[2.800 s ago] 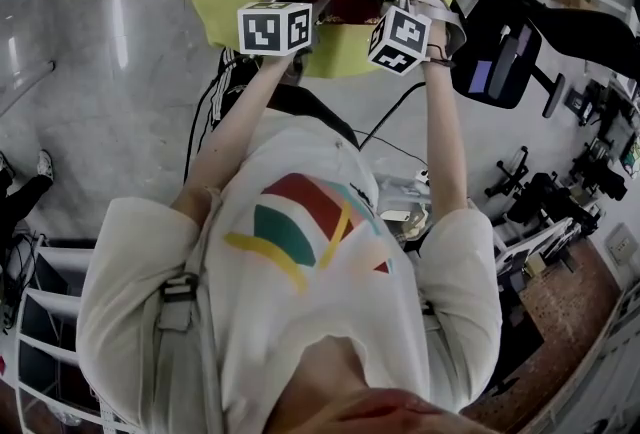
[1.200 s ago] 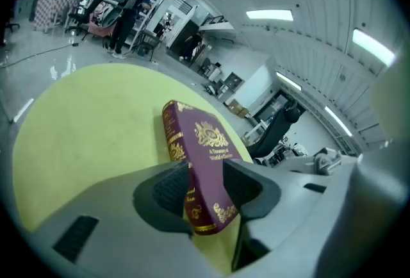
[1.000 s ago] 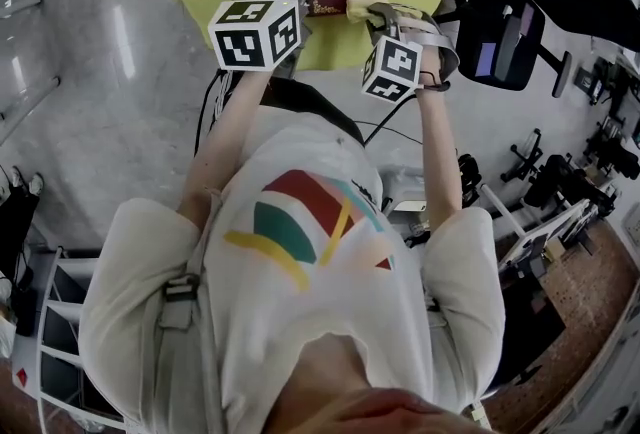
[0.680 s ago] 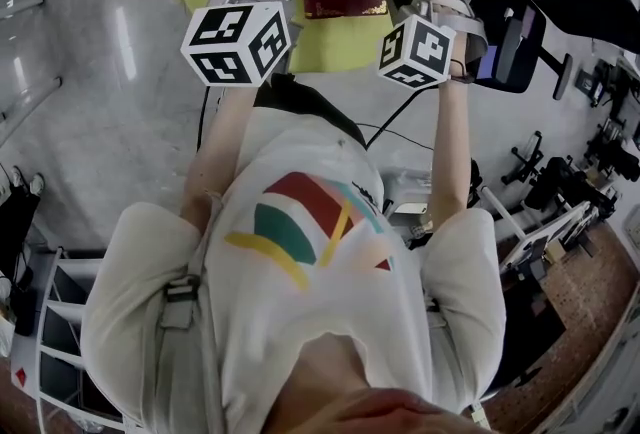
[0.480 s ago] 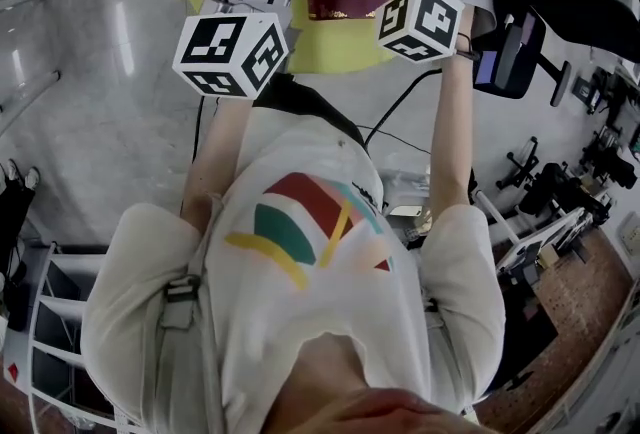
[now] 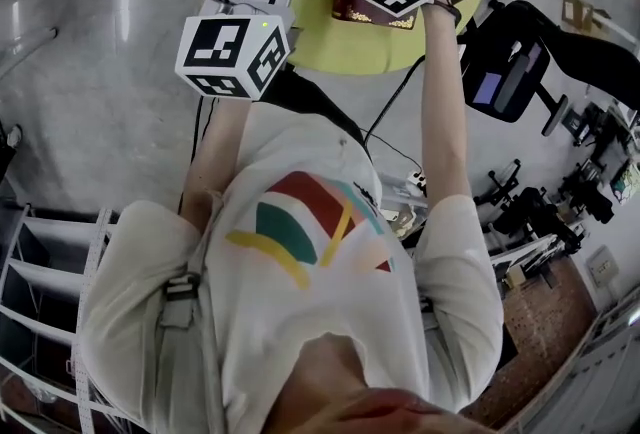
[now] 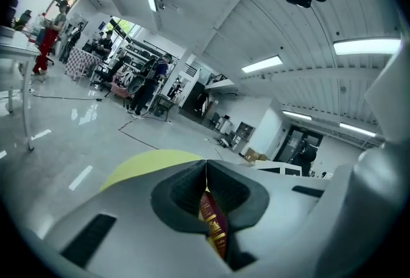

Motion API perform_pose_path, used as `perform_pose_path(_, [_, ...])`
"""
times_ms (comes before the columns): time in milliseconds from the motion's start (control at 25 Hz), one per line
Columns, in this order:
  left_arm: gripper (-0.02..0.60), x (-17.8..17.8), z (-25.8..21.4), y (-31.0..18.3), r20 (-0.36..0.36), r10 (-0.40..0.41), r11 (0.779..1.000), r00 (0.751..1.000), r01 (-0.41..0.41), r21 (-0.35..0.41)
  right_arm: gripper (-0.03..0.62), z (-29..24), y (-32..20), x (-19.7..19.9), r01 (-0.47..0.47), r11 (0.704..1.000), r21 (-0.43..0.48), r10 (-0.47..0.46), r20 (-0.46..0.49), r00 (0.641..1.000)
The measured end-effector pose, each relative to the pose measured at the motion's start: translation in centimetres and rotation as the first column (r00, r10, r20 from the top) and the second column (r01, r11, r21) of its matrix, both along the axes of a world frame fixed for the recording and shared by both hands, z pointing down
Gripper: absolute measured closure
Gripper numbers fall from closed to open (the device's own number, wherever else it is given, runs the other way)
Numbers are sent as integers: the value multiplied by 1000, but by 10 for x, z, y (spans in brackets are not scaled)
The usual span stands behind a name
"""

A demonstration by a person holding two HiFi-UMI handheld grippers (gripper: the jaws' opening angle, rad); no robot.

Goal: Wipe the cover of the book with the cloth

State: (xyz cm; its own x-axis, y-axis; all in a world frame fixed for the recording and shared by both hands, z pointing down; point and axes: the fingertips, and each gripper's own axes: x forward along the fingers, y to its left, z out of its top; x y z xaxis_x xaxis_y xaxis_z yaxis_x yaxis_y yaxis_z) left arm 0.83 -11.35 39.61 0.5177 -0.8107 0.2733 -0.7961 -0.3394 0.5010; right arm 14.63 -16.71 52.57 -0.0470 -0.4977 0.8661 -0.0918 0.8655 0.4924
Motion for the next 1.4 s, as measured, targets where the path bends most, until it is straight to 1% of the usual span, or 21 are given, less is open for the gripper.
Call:
perform_pose_path(160, [565,-12,3,1,18,-30,999,999,30,-12,565,10,5,0,14,1000,-17,-14,-31,999])
perform_pose_path(280, [565,-11,1,1,24,-26,1000,999,26,-7,565,9,13,-1,15,999,-31,-16,-25,1000])
perform_pose_path(440, [565,-5,-4,-1,42,-5,1000,999,5,11,565,9,36,-4,19,996,-88,-21,-19,1000])
perform_pose_path(760, [565,5,-13,-7,90,27,998,996,-32,60,565,9,114,-7,39,984,-174,-44,-22,999])
perform_pose_path(960, [565,0,-10,-10,102,26,998,994,-32,56,564,10,170,-13,42,970,-239,-38,23,999])
perform_pose_path(1160, [565,0,-12,-11,106,27,998,994,-33,55,565,7,200,-10,23,965,-260,-15,33,999])
perform_pose_path(1400, [565,4,-13,-11,109,36,997,993,-43,60,565,9,206,-5,-6,966,-260,18,43,999])
